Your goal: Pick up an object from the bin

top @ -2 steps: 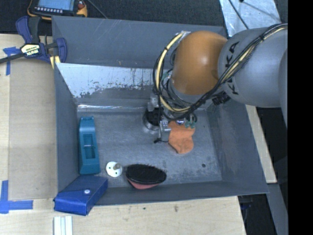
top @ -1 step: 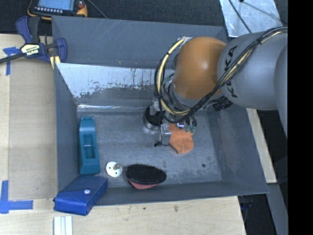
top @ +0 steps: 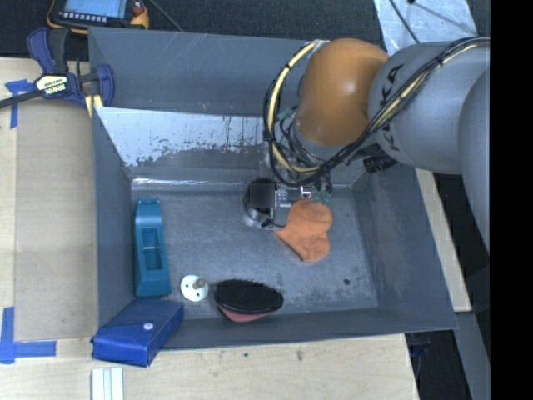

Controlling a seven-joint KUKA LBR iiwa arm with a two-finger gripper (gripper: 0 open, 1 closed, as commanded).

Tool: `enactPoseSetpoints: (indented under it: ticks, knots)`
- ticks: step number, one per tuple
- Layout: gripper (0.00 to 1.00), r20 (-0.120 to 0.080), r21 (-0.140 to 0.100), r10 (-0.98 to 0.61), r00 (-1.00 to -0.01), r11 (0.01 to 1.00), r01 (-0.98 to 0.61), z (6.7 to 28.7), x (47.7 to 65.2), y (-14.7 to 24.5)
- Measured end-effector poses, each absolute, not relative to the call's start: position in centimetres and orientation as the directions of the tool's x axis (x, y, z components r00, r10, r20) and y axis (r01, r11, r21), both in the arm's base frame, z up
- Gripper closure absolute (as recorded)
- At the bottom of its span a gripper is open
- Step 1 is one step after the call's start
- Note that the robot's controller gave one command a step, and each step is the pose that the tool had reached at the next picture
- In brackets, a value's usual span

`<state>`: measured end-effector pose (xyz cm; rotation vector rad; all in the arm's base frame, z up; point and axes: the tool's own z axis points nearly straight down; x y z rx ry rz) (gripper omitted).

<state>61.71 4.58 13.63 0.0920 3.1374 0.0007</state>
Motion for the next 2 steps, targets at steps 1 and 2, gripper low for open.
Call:
enactPoseSetpoints:
  ticks: [1, 2]
  knots:
    - [0.00, -0.005, 0.001, 0.116, -0.993, 0.993, 0.116, 13.1, 61.8, 2.7]
    - [1.00, -0.019, 0.007, 0.299, -0.954, 0.954, 0.299, 7.9, 61.0, 4.1]
